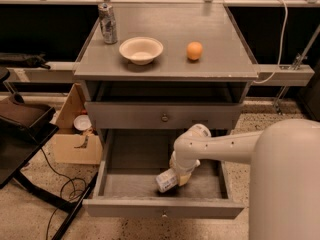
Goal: Pick blue plastic bottle from middle drawer and place on counter
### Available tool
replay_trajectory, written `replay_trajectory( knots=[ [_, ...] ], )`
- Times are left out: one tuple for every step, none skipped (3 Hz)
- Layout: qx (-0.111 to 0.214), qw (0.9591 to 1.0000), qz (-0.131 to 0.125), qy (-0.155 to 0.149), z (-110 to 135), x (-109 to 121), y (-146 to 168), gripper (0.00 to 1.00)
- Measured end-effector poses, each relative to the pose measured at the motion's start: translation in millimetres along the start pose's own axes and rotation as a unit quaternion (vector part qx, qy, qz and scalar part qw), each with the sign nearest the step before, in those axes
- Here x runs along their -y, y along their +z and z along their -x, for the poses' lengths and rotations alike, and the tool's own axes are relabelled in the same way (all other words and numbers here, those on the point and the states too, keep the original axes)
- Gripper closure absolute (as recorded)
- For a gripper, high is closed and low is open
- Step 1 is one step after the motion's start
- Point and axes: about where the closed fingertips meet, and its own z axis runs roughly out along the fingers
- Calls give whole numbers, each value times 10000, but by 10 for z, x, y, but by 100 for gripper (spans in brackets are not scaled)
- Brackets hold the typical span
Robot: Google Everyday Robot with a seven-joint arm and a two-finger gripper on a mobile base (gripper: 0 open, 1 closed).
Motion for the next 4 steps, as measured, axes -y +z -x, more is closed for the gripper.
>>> replay_trajectory(
  knots=[
    [-439,9949,-783,-465,190,-157,-850,100],
    [-567,9860,-1416,-681,216,-391,-1601,100],
    [-718,9705,-2258,-451,-45,-362,-2669,100],
    [-531,9674,-2476,-32,-273,-301,-3268,100]
  ],
)
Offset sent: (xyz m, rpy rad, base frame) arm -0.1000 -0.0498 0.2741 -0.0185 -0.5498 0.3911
